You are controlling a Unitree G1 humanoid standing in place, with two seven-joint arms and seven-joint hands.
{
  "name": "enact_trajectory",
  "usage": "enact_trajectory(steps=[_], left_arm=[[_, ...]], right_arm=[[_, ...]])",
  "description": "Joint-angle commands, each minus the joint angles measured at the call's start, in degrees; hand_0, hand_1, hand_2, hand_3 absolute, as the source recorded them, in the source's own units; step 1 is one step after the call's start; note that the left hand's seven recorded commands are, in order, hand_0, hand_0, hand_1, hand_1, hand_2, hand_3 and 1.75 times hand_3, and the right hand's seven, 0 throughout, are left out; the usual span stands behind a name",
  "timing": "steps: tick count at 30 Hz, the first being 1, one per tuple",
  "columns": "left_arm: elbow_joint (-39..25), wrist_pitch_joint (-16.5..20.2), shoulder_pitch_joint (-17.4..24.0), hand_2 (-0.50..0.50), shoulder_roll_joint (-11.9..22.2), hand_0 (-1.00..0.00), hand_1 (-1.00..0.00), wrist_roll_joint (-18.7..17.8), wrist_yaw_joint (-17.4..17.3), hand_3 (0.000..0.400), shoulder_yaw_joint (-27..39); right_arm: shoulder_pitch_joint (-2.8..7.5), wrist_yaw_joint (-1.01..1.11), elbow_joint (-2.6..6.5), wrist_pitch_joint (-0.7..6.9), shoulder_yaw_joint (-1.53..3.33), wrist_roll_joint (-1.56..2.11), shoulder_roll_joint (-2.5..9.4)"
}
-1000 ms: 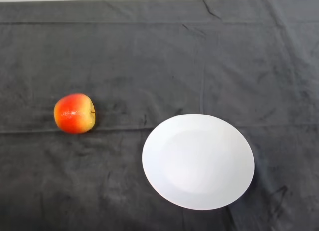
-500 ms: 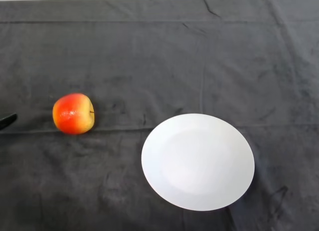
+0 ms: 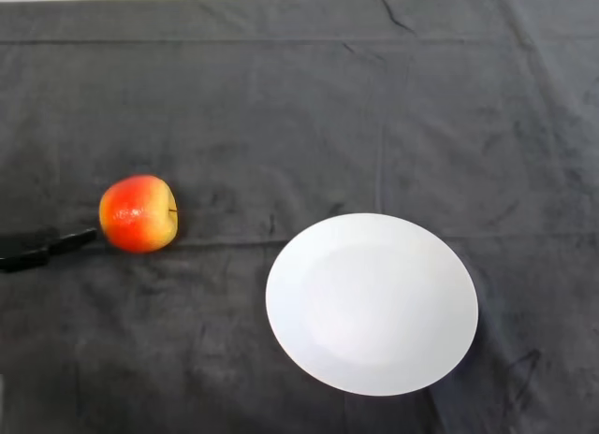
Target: Move the apple to the plate
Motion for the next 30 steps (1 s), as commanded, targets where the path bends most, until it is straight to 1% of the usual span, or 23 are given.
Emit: enact_trajectory(steps=[1, 6, 12, 24, 30], left_arm=[[-0.9, -1.7, -3.3, 0.00, -0.1, 0.00, 0.00, 1.8, -0.5, 0.000, -1.4], [-0.5, -2.0, -3.6, 0.00, -1.5, 0.00, 0.00, 3.8, -0.7, 0.000, -3.1], [0.2, -1.9, -3.6, 0.00, -2.3, 0.00, 0.00, 6.3, -1.0, 0.000, -5.2], [1.5, 1.7, -5.1, 0.00, -4.0, 0.00, 0.00, 12.5, 0.8, 0.000, -10.3], [1.8, 3.0, -4.9, 0.00, -4.4, 0.00, 0.00, 15.7, 1.8, 0.000, -13.0]], right_arm=[[2.26, 0.01, 0.29, -0.39, -0.24, 0.48, -0.95], [2.27, 0.01, 0.28, -0.39, -0.24, 0.49, -0.95], [2.27, 0.00, 0.27, -0.39, -0.24, 0.49, -0.94], [2.27, -0.01, 0.26, -0.38, -0.24, 0.50, -0.94], [2.27, -0.01, 0.26, -0.38, -0.24, 0.51, -0.94]])
